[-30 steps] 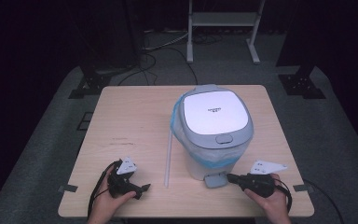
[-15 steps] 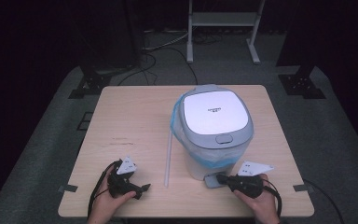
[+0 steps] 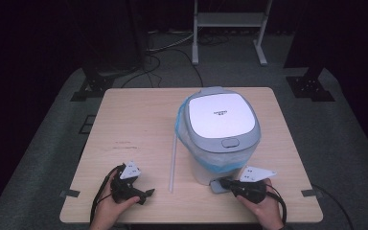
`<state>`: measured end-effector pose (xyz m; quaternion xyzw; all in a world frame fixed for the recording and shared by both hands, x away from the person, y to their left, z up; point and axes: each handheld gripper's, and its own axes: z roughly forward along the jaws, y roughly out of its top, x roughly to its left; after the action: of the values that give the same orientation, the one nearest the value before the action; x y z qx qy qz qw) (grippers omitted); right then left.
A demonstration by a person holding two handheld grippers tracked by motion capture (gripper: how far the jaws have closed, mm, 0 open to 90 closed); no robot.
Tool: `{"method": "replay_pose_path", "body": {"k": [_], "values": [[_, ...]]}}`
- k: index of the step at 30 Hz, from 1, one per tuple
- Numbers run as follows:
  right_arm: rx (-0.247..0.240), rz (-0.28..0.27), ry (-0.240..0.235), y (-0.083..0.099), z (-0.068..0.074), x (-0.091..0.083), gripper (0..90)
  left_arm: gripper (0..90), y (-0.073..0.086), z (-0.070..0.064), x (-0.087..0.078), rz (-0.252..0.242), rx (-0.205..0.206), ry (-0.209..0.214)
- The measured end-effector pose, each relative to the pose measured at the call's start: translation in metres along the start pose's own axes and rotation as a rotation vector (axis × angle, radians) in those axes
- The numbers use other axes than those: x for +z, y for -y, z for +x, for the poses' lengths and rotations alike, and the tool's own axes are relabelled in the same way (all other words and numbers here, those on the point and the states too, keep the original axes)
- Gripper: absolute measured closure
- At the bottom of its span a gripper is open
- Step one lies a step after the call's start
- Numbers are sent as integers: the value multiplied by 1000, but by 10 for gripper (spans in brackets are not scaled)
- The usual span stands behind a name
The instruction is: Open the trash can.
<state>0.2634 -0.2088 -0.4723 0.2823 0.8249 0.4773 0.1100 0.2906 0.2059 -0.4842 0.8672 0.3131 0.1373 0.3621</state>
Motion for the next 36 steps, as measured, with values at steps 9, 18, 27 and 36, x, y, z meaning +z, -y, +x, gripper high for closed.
{"method": "replay_pose_path", "body": {"k": [9,18,27,36], "values": [[-34,-17,12,4,1,1,897,0,0,0,0,0,0,-1],[-22,-25,9,7,1,2,897,0,0,0,0,1,-1,-3],[-28,-12,15,7,2,3,898,0,0,0,0,1,-2,-4],[-34,23,21,7,2,6,897,0,0,0,0,1,-3,-3]]}}
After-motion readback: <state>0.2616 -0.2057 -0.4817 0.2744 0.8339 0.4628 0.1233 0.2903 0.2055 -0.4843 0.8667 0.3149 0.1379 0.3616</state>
